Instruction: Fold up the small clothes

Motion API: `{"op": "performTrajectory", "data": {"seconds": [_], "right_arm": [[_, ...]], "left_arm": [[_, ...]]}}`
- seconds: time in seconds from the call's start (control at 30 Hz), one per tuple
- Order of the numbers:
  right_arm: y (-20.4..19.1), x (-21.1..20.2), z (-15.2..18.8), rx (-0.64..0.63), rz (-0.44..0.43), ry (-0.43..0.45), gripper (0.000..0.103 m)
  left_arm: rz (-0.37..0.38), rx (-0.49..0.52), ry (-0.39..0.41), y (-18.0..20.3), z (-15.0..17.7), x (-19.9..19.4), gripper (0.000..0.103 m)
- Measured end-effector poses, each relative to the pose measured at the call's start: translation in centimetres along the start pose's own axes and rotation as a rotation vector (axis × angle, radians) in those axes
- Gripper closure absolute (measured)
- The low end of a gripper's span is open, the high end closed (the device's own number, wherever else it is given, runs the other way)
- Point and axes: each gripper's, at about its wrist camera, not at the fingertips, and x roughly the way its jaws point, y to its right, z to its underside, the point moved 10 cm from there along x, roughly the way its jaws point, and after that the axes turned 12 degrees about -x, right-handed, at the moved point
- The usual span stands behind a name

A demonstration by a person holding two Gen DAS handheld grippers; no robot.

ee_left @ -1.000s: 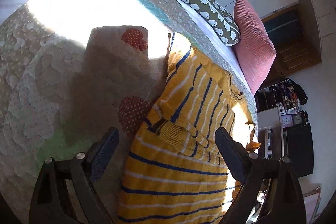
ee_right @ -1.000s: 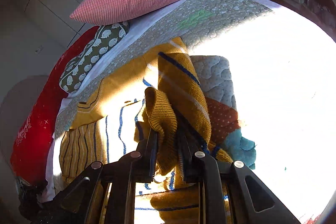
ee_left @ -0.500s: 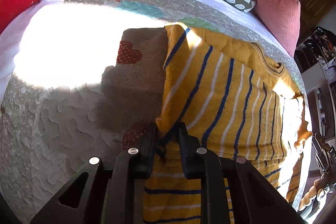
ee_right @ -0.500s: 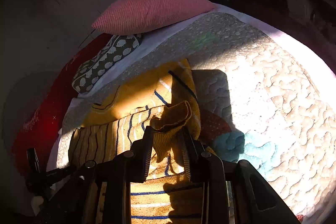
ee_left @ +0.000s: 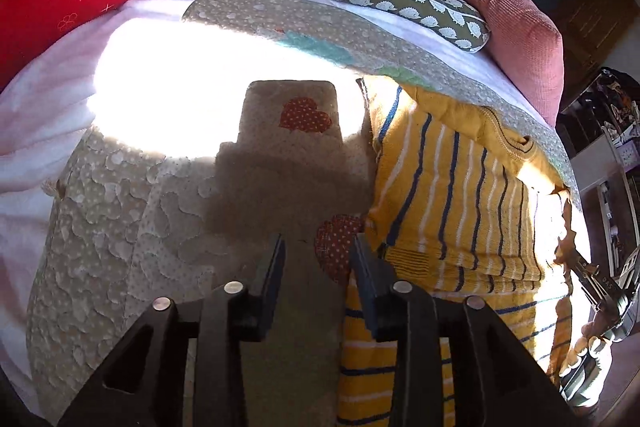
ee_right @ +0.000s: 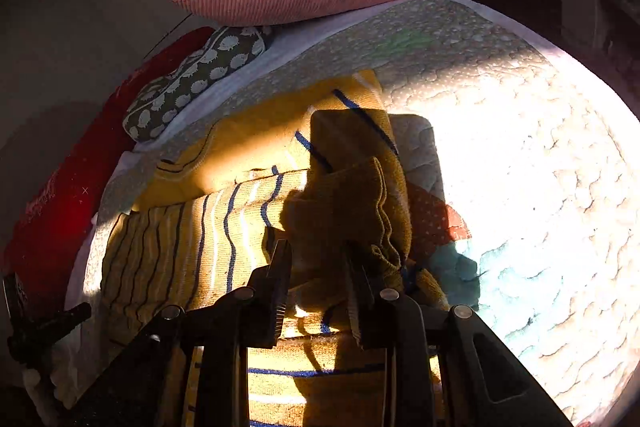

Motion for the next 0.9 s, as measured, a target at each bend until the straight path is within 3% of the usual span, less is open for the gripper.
{"op": "performTrajectory", "data": {"seconds": [0.03, 0.07, 0.1, 0.13, 0.27, 0.47, 0.67, 0.77, 0.8, 0.9], "right_arm": [[1.2, -0.7, 0.2, 0.027, 0.016, 0.018, 0.091], [2.8, -1.8, 0.4, 0.041, 0.102, 0.028, 0.081], [4.6, -3.1, 0.8, 0.036, 0.233, 0.026, 0.077], [5.7, -4.3, 1.2, 0.04, 0.268, 0.039, 0.078], [6.2, -8.8, 4.4, 0.128, 0.095, 0.079, 0.076], [3.2, -13.9, 12.1, 0.078, 0.019, 0.085, 0.065], [1.1, -14.7, 18.3, 0.183, -0.107, 0.089, 0.061], [0.3, -14.6, 19.8, 0.208, -0.147, 0.093, 0.061], [-0.1, -14.7, 20.0, 0.202, -0.152, 0.093, 0.061], [-1.3, -15.0, 20.5, 0.213, -0.216, 0.083, 0.06]], "left_arm": [[0.003, 0.01, 0.013, -0.1, 0.4, -0.7, 0.056], [0.003, 0.019, 0.017, 0.0, 0.6, -1.1, 0.055], [0.005, 0.024, 0.015, -0.1, 1.1, -1.5, 0.055], [0.011, 0.024, 0.007, -0.2, 1.7, -1.8, 0.055], [0.032, 0.021, -0.035, -0.9, 5.1, -2.4, 0.055], [0.015, 0.066, -0.037, -1.5, 10.6, -4.0, 0.055], [0.126, 0.001, -0.146, -1.2, 16.7, -4.6, 0.055], [0.102, 0.055, -0.121, -1.0, 19.0, -4.7, 0.055], [0.092, 0.082, -0.097, -0.8, 19.4, -5.1, 0.054], [0.133, 0.089, -0.104, -0.1, 20.9, -6.0, 0.035]]}}
